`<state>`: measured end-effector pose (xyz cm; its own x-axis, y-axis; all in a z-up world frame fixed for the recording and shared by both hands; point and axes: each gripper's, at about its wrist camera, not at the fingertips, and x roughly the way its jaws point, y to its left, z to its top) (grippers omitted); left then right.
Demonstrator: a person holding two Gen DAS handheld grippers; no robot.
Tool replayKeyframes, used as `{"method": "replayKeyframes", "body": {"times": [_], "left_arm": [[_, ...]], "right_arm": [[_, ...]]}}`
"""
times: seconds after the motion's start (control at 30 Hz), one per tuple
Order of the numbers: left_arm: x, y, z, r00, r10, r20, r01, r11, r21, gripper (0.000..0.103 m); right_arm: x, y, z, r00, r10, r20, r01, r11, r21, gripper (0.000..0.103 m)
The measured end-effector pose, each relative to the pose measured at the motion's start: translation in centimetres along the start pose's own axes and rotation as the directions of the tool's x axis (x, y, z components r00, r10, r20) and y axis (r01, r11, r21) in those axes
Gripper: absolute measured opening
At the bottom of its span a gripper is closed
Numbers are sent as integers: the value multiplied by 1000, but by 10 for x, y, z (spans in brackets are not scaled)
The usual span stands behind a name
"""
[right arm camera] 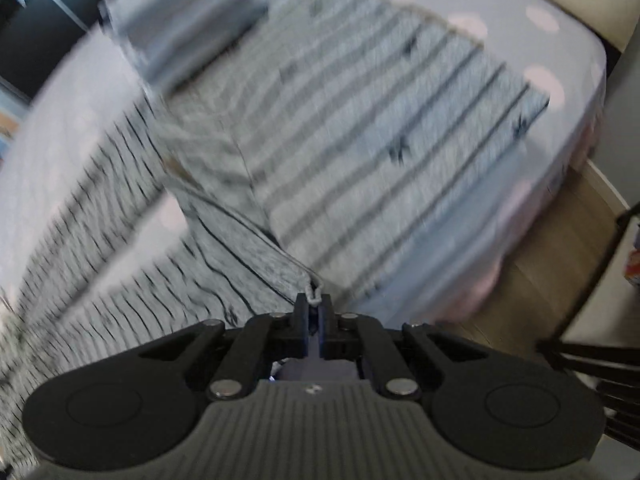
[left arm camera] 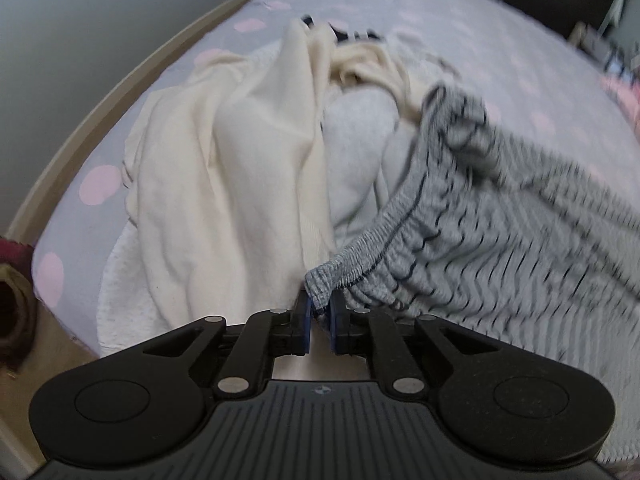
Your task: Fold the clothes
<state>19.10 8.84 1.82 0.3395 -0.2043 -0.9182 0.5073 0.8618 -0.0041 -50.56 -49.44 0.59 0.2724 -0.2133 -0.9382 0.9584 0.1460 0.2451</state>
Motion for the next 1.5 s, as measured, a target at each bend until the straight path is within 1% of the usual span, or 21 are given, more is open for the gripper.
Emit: {"method": "replayKeyframes", "body": {"times": [0.07,0.17,0.23,0.27,0.33,0.37,0.4,0.47,0.5,0.6,0.73,0.83,0.9,1.03,1.13,1.17,1.2,1.3,1.37,1.47,1.5], "left_arm": [[6,-9,-2,999,46,-18,-45,998,53,8],[12,-18,-4,995,90,-31,-86,991,106,11],[14,-19,-4,995,86,-46,-80,990,113,14],[13,-19,-4,996,78,-52,-72,991,109,18],[10,-18,-3,997,60,-57,-54,994,99,28],[7,-16,-3,997,50,-54,-45,995,91,36],[3,-15,-3,998,42,-47,-38,996,82,42],[-8,-12,-1,999,29,-14,-28,998,56,42],[-13,-11,1,1000,20,5,-21,999,42,44],[-27,-15,12,998,-17,66,15,999,36,49],[-37,-40,29,988,-40,148,23,993,115,50],[-40,-65,43,980,-63,188,26,981,190,51],[-39,-84,52,974,-68,216,13,968,249,52],[-26,-122,74,959,-47,278,-60,930,364,55],[-7,-146,92,956,-19,293,-119,887,446,55],[1,-153,96,954,-14,298,-138,867,479,55],[10,-161,100,953,-5,304,-161,839,519,55],[42,-183,109,946,44,320,-246,740,626,55],[64,-193,114,946,71,316,-276,688,671,55],[97,-201,125,955,100,281,-275,660,699,55],[105,-203,128,959,102,263,-264,653,710,52]], "right_arm": [[10,0,0,999,-29,-41,29,999,-14,5],[15,6,-1,996,-70,-58,66,995,-70,5],[22,13,-1,990,-120,-76,110,986,-126,6],[25,17,-2,987,-142,-80,129,980,-152,7],[25,24,-3,980,-184,-78,165,965,-203,19],[25,27,-5,976,-206,-74,185,956,-229,28],[23,29,-7,971,-232,-66,208,945,-253,29],[15,31,-8,962,-267,-52,243,930,-277,28],[8,33,-7,965,-261,-40,240,930,-279,29],[-13,48,-2,980,-197,21,194,936,-294,29],[-20,90,9,988,-108,109,140,925,-354,32],[-12,130,18,984,-67,162,131,896,-425,33],[-3,150,24,982,-57,181,136,877,-461,33],[19,184,37,978,-55,201,154,843,-515,33],[36,210,47,975,-53,216,167,816,-554,33],[41,218,50,974,-52,221,172,806,-566,34],[47,227,54,973,-51,226,176,796,-579,35],[63,252,64,969,-47,241,190,765,-615,38],[74,269,70,967,-44,251,199,744,-638,38],[91,291,81,966,-36,257,204,715,-668,38],[98,297,84,967,-29,255,200,705,-681,39]]}}
